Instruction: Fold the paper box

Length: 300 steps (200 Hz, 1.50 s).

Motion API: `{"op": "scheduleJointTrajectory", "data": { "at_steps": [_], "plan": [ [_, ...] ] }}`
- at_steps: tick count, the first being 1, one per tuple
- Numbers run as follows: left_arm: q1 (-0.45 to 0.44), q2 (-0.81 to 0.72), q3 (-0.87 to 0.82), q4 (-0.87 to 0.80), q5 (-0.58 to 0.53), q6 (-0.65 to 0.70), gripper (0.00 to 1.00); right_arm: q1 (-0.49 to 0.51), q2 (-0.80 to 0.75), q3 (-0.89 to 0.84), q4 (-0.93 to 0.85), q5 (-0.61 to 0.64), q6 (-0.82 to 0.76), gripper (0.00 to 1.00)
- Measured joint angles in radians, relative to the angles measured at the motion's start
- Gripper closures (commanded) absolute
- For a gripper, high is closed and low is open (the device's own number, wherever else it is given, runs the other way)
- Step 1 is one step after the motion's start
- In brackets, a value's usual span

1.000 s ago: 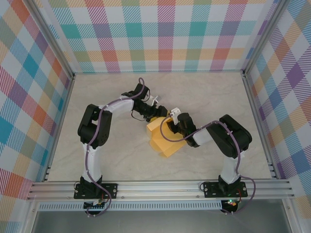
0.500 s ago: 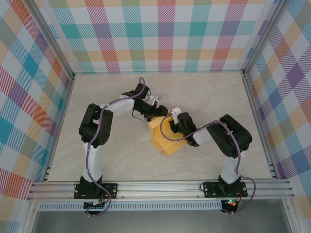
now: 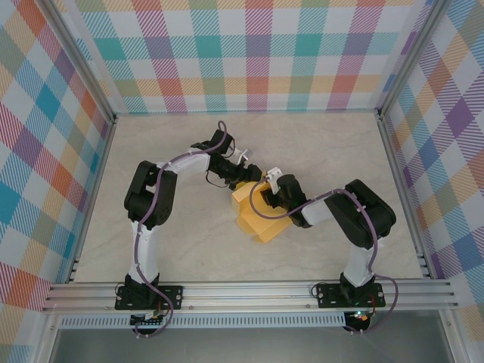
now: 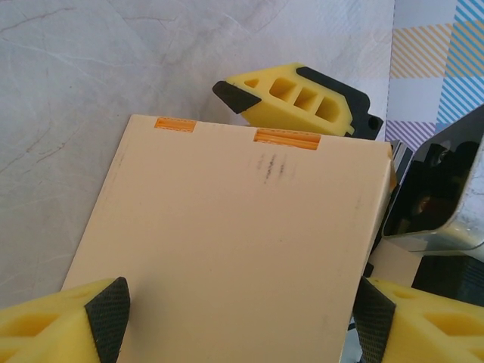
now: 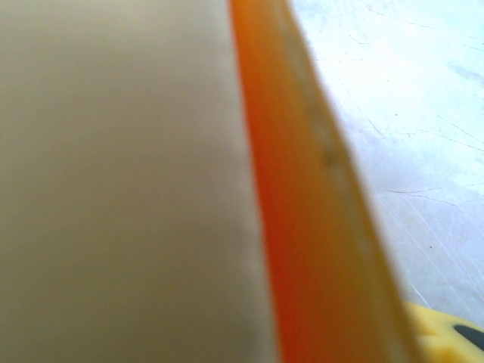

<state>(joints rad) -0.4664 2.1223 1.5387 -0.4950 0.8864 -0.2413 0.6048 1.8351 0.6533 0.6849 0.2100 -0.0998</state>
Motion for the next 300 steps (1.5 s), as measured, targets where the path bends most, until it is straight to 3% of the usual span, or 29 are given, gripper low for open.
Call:
{"op": "scheduleJointTrajectory", "data": {
  "at_steps": [61,109,140,164,204,300],
  "plan": [
    [-0.019,0.014,0.030,-0.073,0.017,0.055,0.24,-0.069,-0.028,-0.038,-0.006,-0.255,-0.051,0.47],
    [-0.045,0.016,0.056,-0.111,-0.009,0.090,0.24,-0.100,-0.028,-0.080,0.081,-0.389,-0.043,0.63],
    [-0.051,0.022,0.071,-0.132,-0.021,0.099,0.20,-0.098,-0.040,-0.104,0.111,-0.376,-0.020,0.62],
    [-0.064,0.037,0.095,-0.140,-0.024,0.101,0.19,-0.088,-0.078,-0.143,0.156,-0.346,0.012,0.52],
    [-0.063,0.060,0.131,-0.153,-0.027,0.101,0.18,-0.088,-0.135,-0.182,0.172,-0.327,0.013,0.46],
    [-0.018,0.064,0.136,-0.150,-0.015,0.100,0.18,-0.087,-0.033,-0.060,0.132,-0.209,0.005,0.55]
  ]
}}
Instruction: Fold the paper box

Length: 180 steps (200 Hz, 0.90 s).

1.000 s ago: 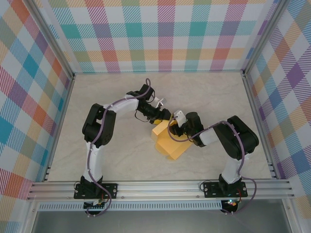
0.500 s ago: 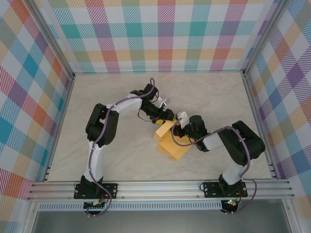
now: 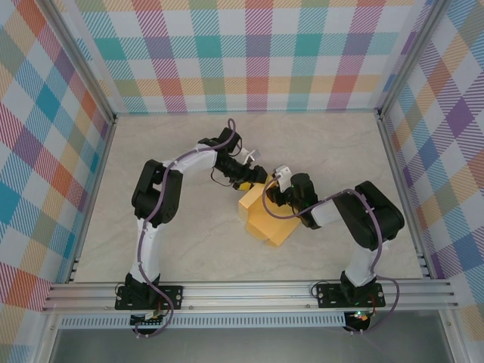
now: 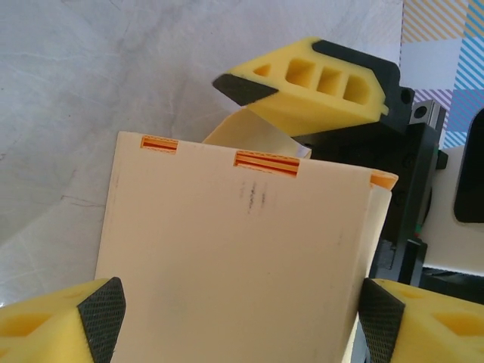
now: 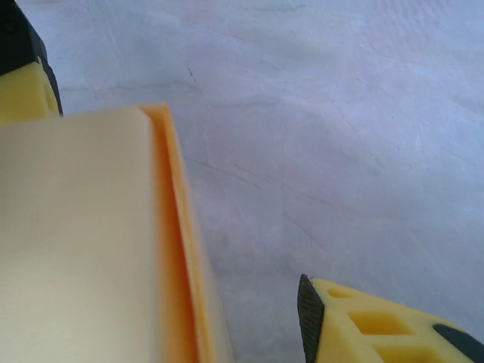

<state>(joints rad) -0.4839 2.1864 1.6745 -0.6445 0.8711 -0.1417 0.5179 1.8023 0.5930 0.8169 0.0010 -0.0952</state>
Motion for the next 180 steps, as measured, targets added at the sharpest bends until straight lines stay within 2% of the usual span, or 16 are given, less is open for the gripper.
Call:
{"op": "scheduleJointTrajectory", "data": {
  "at_steps": [19,42,60,88,120,138,180],
  "plan": [
    [0.002,0.004,0.000,-0.010,0.010,0.001,0.18,0.045,0.000,0.024,-0.039,0.023,-0.045,0.59],
    [0.009,0.014,0.000,-0.010,0.040,0.001,0.18,0.052,0.003,0.047,-0.070,0.065,-0.077,0.72],
    [0.009,0.018,0.000,-0.008,0.048,0.000,0.18,0.055,0.017,0.045,-0.040,0.087,-0.089,0.81],
    [0.014,0.018,0.000,-0.008,0.048,0.005,0.18,0.059,0.040,0.043,0.010,0.097,-0.085,0.89],
    [0.018,0.018,0.000,-0.007,0.048,0.008,0.18,0.076,0.036,0.013,0.050,0.134,-0.048,0.89],
    [0.017,0.021,0.006,-0.007,0.054,-0.004,0.18,0.101,0.019,-0.026,0.077,0.188,-0.029,0.79],
    [0.017,0.043,0.019,0.005,0.080,-0.027,0.19,0.127,0.025,-0.043,0.093,0.280,-0.025,0.69]
  ]
}}
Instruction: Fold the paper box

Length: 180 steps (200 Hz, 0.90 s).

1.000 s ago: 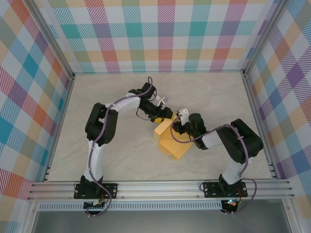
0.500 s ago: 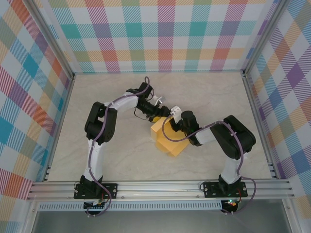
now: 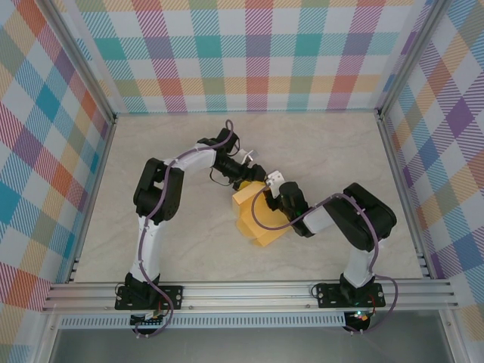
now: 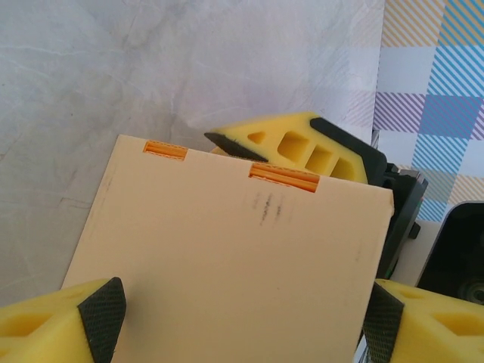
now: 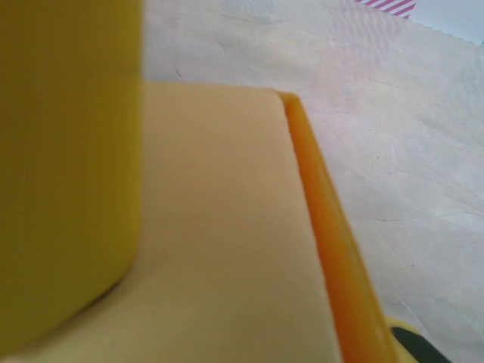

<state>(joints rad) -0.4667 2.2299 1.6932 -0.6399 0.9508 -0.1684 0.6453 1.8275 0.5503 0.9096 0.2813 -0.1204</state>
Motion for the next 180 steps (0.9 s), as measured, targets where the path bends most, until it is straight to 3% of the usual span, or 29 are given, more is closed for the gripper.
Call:
{"op": "scheduleJointTrajectory", "data": {
  "at_steps": [28,62,87,119,148,180],
  "plan": [
    [0.001,0.005,0.000,0.034,0.007,-0.022,0.19,0.002,0.032,0.026,0.018,0.039,0.000,0.69],
    [0.011,0.008,0.000,0.072,0.005,-0.027,0.19,0.003,0.077,0.058,0.056,0.068,0.008,0.85],
    [0.014,0.008,0.001,0.103,-0.006,-0.026,0.19,0.006,0.095,0.063,0.082,0.096,0.023,0.89],
    [0.012,0.008,0.002,0.128,-0.014,-0.028,0.19,0.021,0.111,0.063,0.108,0.167,0.051,0.84],
    [0.005,0.010,-0.004,0.163,-0.018,-0.054,0.19,0.029,0.128,0.065,0.123,0.243,0.082,0.73],
    [0.004,0.012,-0.013,0.200,-0.016,-0.098,0.20,0.036,0.141,0.079,0.119,0.307,0.101,0.70]
  ]
}}
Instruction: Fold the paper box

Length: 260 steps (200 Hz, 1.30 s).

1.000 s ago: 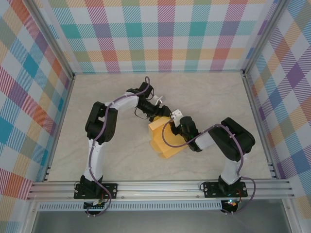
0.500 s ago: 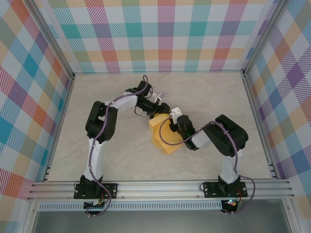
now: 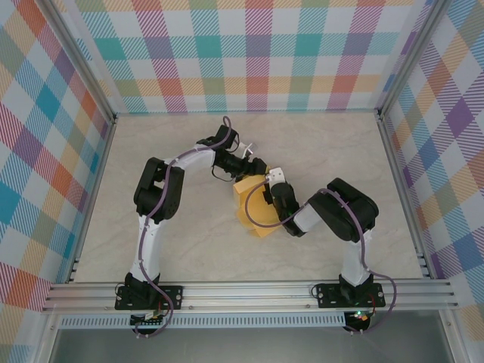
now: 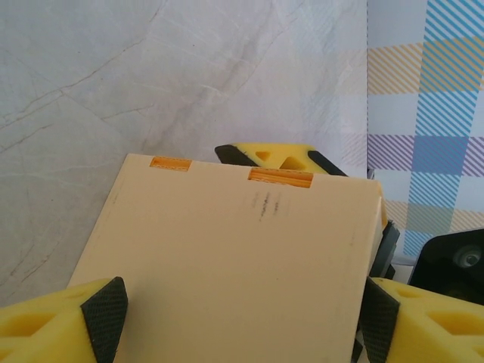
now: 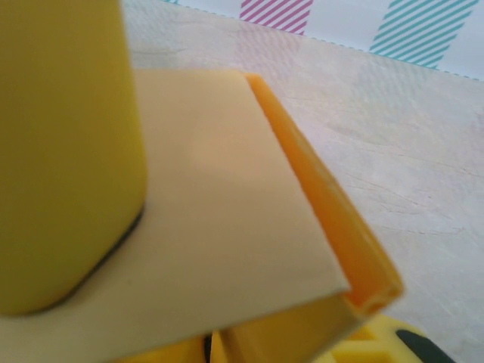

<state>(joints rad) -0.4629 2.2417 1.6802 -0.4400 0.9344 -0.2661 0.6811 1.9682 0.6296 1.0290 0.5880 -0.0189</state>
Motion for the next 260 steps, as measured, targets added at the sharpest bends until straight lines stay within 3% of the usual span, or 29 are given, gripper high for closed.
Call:
{"op": "scheduleJointTrajectory", "data": {
  "at_steps": [28,83,114,125,187,216,260],
  "plan": [
    [0.000,0.004,-0.001,0.026,0.004,-0.015,0.20,0.007,0.002,0.015,-0.028,0.037,0.031,0.82],
    [0.000,0.006,-0.014,0.102,-0.005,-0.065,0.19,0.016,0.008,0.055,-0.092,0.108,0.108,0.85],
    [-0.001,-0.021,-0.061,0.151,-0.027,-0.114,0.09,0.012,-0.023,0.053,-0.138,0.076,0.113,0.86],
    [0.000,-0.037,-0.074,0.146,-0.055,-0.128,0.00,0.002,-0.050,0.050,-0.183,0.031,0.101,0.86],
    [0.043,-0.322,-0.134,0.066,-0.252,-0.201,0.00,-0.098,-0.183,0.175,-0.610,-0.394,-0.014,0.90],
    [0.148,-0.484,-0.135,0.039,-0.363,-0.213,0.00,-0.116,-0.183,0.283,-0.807,-0.557,-0.103,0.89],
    [0.264,-0.595,-0.252,-0.020,-0.539,-0.191,0.00,-0.158,-0.174,0.564,-1.204,-0.756,-0.310,0.88]
  ]
}}
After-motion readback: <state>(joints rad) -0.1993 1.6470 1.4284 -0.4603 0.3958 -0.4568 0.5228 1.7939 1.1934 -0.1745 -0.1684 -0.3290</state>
